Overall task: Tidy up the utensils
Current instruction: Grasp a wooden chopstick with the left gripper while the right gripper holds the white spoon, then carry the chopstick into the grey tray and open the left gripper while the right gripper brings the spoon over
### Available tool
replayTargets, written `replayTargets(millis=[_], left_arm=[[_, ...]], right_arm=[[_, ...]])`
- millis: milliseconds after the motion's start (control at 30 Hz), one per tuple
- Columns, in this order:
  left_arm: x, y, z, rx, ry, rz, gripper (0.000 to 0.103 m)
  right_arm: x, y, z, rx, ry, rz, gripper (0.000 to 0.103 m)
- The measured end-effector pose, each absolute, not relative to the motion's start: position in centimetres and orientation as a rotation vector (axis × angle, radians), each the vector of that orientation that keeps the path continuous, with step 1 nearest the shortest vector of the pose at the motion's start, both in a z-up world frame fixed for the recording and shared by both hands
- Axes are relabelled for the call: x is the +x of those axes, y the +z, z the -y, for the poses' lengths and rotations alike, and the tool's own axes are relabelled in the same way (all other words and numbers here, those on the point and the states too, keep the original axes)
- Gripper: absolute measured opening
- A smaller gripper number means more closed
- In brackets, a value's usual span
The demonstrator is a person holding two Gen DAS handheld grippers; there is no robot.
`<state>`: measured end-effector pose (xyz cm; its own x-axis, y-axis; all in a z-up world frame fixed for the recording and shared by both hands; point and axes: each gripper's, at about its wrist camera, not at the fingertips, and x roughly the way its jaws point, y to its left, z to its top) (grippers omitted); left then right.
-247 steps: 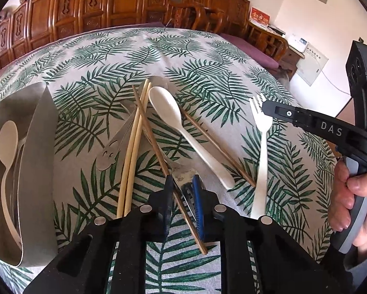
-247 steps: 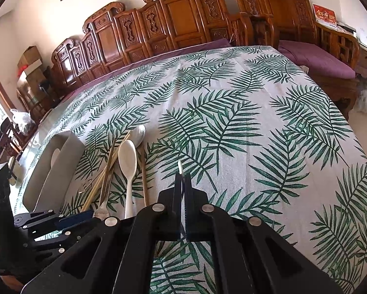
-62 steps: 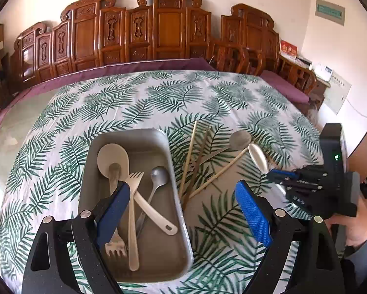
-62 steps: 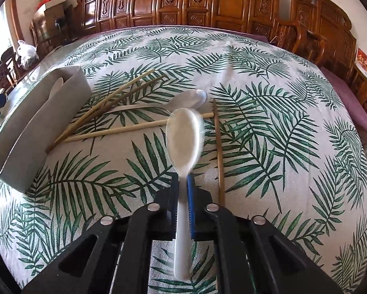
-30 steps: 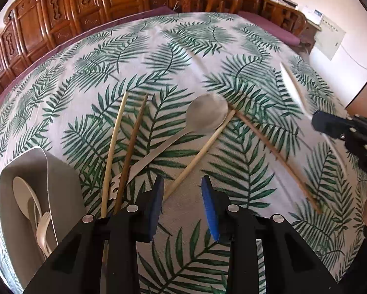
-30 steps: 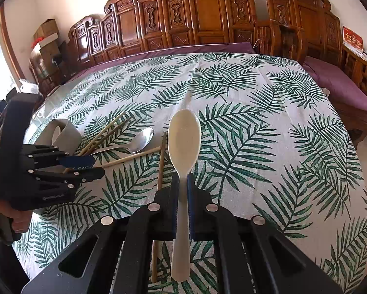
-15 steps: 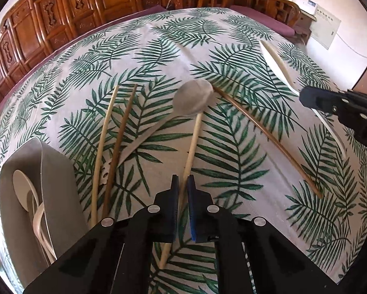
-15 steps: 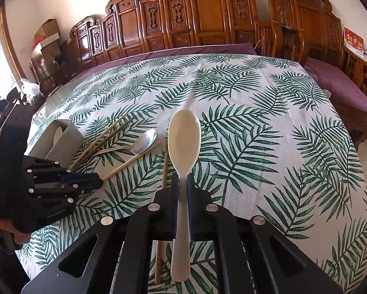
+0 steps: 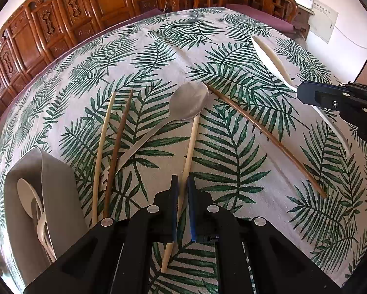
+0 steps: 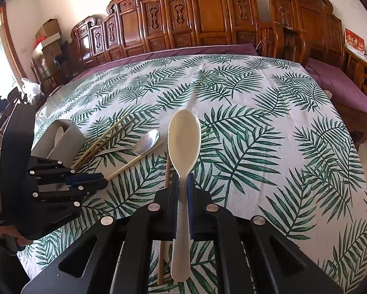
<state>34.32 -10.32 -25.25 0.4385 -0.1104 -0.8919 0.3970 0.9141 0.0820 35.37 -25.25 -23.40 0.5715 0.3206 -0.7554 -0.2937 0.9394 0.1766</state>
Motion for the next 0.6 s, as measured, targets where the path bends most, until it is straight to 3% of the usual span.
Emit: replayTargets(millis=[600], left_arm=[[27.8,-22.1,8.9,0.166,-0.430,-1.024,0.004]], right_arm=[[33.5,-21.7,22.5,0.001,0.391,-0.868,0.008]])
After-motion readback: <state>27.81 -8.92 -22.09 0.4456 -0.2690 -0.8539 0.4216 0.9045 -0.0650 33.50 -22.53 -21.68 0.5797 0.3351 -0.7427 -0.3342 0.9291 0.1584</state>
